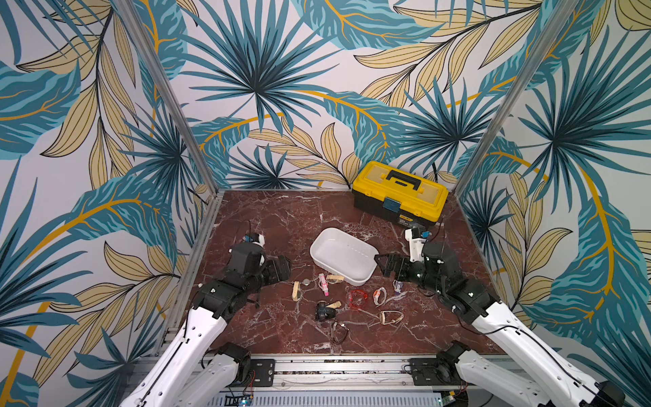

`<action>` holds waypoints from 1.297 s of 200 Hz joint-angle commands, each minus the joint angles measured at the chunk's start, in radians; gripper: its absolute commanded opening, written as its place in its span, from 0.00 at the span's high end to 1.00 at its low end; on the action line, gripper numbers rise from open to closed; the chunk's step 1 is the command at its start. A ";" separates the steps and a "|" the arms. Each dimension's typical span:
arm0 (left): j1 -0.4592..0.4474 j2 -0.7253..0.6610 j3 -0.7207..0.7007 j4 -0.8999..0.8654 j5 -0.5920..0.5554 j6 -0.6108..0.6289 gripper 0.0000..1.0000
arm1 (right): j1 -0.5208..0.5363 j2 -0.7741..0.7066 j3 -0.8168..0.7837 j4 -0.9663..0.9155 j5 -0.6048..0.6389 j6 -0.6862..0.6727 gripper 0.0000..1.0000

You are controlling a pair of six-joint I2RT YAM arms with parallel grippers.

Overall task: Put the watch into the storage box
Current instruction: Pick up the watch at the center of the board.

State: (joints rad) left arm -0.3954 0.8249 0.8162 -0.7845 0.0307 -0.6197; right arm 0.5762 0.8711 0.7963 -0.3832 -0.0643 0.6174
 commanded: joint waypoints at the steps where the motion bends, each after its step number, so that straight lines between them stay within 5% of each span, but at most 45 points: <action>1: -0.050 -0.038 0.001 -0.187 -0.013 -0.082 0.00 | 0.108 0.015 -0.019 -0.012 -0.054 0.138 0.00; 35: -0.171 -0.028 -0.024 -0.150 -0.058 -0.134 0.00 | 0.294 0.049 -0.036 0.012 0.033 0.167 0.01; 80: -0.271 0.119 -0.038 -0.096 -0.181 -0.133 0.09 | 0.395 0.017 -0.054 0.009 0.121 0.197 0.01; 153: -0.277 0.446 0.042 0.027 -0.214 -0.029 0.34 | 0.418 -0.140 -0.060 -0.119 0.190 0.200 0.01; 259: -0.279 0.619 0.137 -0.016 -0.271 0.031 0.42 | 0.418 -0.187 -0.070 -0.164 0.221 0.186 0.01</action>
State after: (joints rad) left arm -0.6708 1.4292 0.9039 -0.7753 -0.2070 -0.6098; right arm 0.9894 0.6941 0.7452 -0.5247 0.1333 0.8082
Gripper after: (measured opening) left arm 0.586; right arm 0.993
